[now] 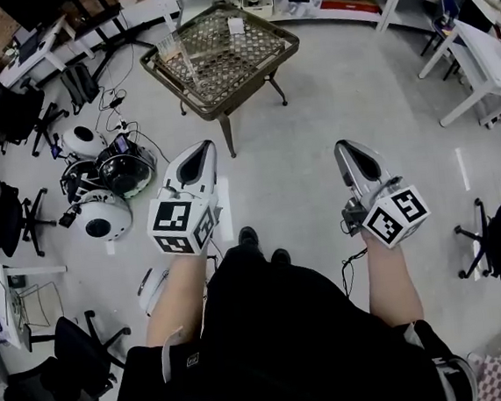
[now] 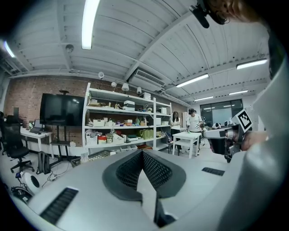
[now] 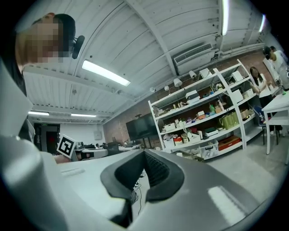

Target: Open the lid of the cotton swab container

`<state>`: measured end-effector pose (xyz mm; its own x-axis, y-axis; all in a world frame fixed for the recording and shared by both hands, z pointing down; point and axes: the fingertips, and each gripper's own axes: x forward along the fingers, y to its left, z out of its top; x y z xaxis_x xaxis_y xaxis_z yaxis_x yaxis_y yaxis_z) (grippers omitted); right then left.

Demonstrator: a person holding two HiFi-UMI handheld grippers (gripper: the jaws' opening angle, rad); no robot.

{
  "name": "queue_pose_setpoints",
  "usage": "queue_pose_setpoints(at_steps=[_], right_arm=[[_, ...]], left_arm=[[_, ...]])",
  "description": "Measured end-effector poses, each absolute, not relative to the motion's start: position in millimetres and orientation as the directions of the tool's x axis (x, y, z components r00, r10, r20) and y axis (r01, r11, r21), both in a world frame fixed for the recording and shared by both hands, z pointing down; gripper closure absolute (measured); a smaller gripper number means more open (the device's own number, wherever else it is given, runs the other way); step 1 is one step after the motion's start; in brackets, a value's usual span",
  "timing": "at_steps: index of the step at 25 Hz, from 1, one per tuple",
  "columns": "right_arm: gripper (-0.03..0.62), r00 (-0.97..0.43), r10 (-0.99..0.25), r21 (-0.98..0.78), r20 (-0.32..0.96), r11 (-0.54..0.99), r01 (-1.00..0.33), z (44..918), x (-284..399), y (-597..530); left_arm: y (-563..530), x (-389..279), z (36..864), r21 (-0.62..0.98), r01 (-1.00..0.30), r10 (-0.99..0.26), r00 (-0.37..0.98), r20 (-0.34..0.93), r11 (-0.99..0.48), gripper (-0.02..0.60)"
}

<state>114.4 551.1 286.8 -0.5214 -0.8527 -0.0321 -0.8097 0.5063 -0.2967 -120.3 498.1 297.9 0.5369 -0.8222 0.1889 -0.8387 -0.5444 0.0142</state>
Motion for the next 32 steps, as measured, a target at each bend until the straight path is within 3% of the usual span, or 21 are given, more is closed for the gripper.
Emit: queue_pose_setpoints(at_steps=[17,32], right_arm=[[0.580,-0.494,-0.870,-0.338,0.016,0.460,-0.821,306,116,459],[0.582,-0.494,-0.867,-0.322,0.060,0.452,-0.832,297,62,308]], left_arm=[[399,-112,317,0.053,-0.813,-0.794,0.578,0.189,-0.580,0.578],[256,-158,330,0.094,-0.800,-0.776,0.598,0.200,-0.592,0.578]])
